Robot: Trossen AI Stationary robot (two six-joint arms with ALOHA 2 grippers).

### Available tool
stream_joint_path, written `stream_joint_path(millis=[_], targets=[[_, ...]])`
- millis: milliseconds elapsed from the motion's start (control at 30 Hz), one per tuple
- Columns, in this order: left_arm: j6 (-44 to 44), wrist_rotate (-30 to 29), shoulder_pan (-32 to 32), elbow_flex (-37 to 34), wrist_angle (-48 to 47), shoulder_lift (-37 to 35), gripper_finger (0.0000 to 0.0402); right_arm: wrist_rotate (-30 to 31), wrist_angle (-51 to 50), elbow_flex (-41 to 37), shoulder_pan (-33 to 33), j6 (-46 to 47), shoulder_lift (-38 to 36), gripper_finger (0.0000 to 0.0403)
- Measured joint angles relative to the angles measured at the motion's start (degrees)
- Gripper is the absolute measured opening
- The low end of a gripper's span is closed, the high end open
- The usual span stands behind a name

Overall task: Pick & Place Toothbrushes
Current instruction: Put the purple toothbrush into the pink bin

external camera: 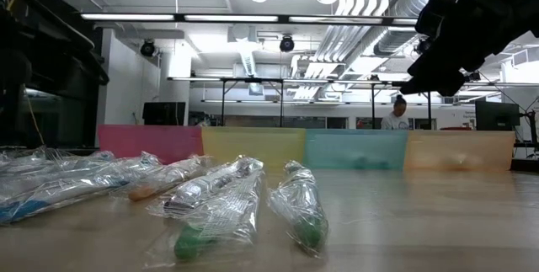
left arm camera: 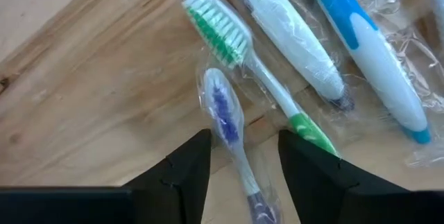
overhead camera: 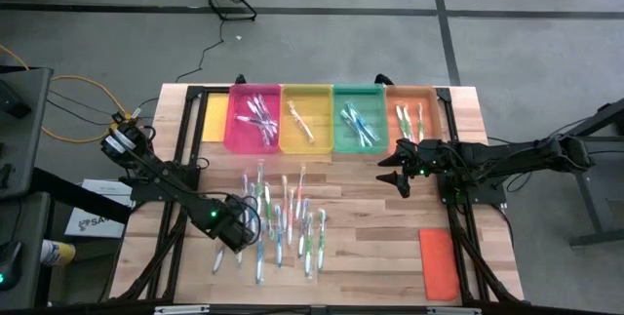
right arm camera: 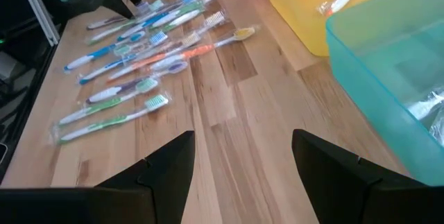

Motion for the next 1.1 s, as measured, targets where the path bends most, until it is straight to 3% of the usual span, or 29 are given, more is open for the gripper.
stream_joint_path(millis=[133, 400, 600, 833, 1100], targets=[[0.02, 0.92, 0.0, 0.0, -0.15, 0.02, 0.0126, 0.0, -0.24, 0.0, 0.0, 0.0, 0.0, 0.0235], [5.33, 1.43, -0.02, 0.0, -1.27, 0.02, 0.0011, 0.0, -0.33, 0.0, 0.0, 0.0, 0.0, 0.0235], [7.87, 1.39, 0.0, 0.48, -1.76, 0.02, 0.0023, 0.11, -0.31, 0.0, 0.0, 0.0, 0.0, 0.0235], [11.5, 1.38, -0.03, 4.5, -6.77, 0.12, 0.0007, 0.13, -0.25, 0.0, -0.01, 0.57, 0.0, 0.0235], [12.43, 1.4, -0.02, 4.33, -8.6, 0.07, 0.0067, 0.19, -0.22, 0.0, 0.0, 2.03, 0.0, 0.0235]])
